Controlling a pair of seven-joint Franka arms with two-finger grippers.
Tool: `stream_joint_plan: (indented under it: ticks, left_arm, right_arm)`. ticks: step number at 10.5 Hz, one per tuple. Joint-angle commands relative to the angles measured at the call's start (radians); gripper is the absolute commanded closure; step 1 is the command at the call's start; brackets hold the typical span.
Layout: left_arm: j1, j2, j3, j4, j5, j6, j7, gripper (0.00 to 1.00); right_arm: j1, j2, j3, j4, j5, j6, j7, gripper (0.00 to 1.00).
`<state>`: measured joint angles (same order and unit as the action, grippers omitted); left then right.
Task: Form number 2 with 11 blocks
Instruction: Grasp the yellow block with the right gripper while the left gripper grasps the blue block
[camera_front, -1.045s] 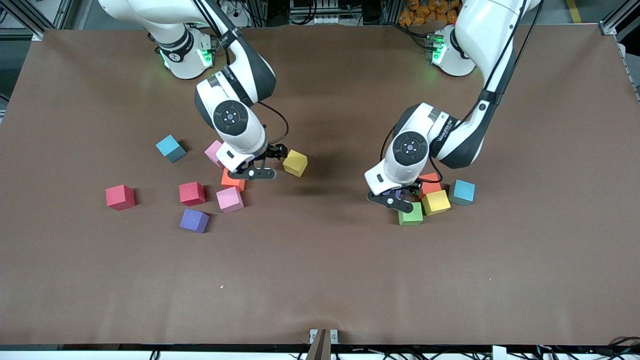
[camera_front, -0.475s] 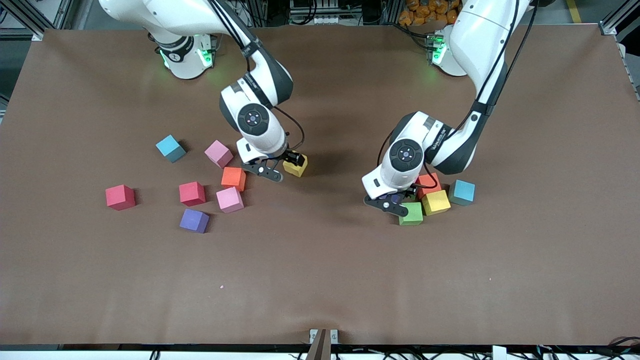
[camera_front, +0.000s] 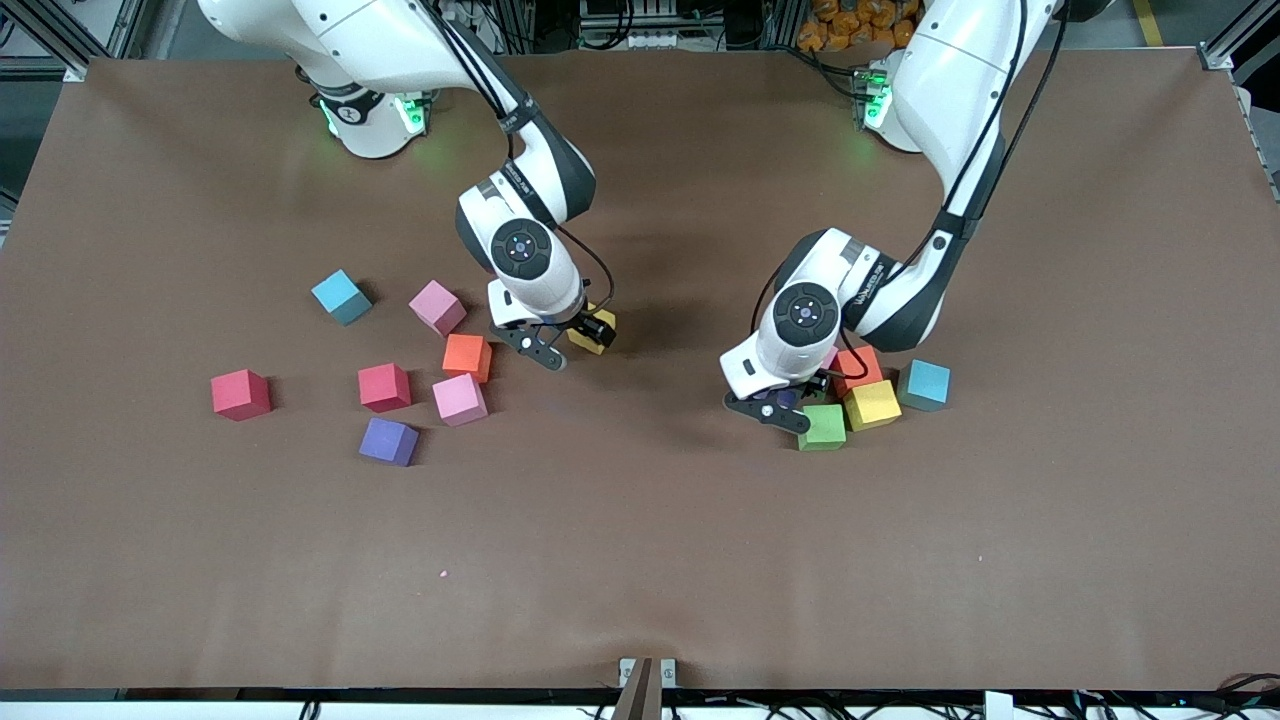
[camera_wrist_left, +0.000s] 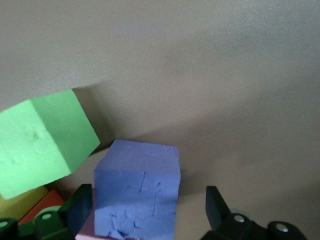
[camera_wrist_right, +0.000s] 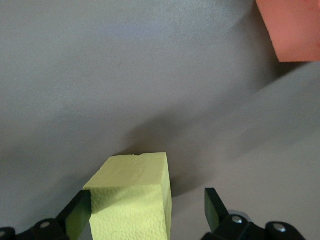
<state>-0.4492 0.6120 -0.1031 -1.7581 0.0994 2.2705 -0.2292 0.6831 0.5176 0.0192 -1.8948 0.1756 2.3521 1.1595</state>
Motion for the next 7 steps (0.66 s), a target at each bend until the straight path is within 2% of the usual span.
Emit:
stream_joint_plan:
  ticks: [1, 2, 4, 5, 6, 7]
  left_arm:
    - [0.001, -0.001, -0.001, -0.03, 0.028, 0.04, 0.002, 0.0]
    - [0.006, -0.003, -0.001, -0.043, 0.028, 0.041, 0.002, 0.04]
    - [0.006, -0.014, -0.003, -0.075, 0.026, 0.041, -0.016, 0.55]
    - [0.003, -0.029, -0.003, -0.096, 0.025, 0.041, -0.037, 0.69]
    - [0.003, -0.047, -0.013, -0.118, 0.025, 0.041, -0.082, 0.73]
    - [0.004, -0.067, -0.048, -0.142, 0.022, 0.041, -0.149, 0.73]
  right_arm:
    - [0.018, 0.027, -0.008, 0.01, 0.018, 0.015, 0.023, 0.0]
    - [0.018, 0.025, -0.008, 0.011, 0.018, 0.012, 0.023, 0.0]
    - [0.016, 0.024, -0.008, 0.023, 0.016, 0.003, 0.022, 0.0]
    - [0.012, 0.019, -0.008, 0.025, 0.016, 0.001, 0.022, 0.0]
    - [0.01, 0.016, -0.008, 0.033, 0.016, -0.004, 0.022, 0.0]
    - [0.01, 0.013, -0.008, 0.037, 0.016, -0.005, 0.022, 0.0]
